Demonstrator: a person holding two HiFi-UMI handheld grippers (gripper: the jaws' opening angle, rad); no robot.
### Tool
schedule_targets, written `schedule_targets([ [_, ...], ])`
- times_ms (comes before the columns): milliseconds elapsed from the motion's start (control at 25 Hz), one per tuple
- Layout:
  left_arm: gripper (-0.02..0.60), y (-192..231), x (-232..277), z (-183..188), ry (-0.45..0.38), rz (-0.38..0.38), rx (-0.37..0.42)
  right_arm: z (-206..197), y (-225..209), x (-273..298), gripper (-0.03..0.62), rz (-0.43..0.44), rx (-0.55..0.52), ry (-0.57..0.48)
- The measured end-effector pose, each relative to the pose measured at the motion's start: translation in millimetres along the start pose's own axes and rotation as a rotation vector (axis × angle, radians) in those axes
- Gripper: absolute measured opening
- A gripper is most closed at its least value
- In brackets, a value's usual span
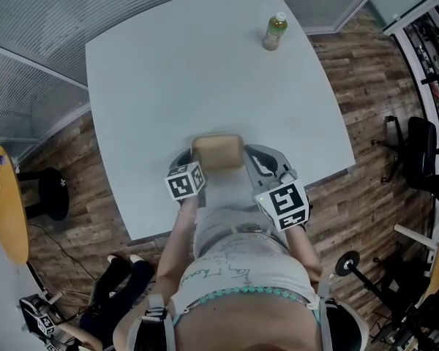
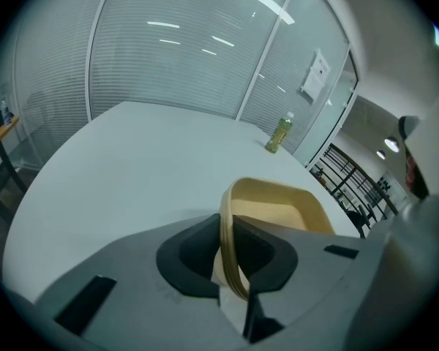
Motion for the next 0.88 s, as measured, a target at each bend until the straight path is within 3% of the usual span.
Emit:
schedule_targets([
  [880, 0.026, -13, -96, 43, -0.218, -0.116, -0.058, 3, 40, -3, 0.000, 0.021, -0.029, -0.030],
])
Point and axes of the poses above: the fingertips, and each gripper's own axes: x forward along the fingers, y to its left, z out of its top, the point moved 6 cm from there along -x, backward along the fingers
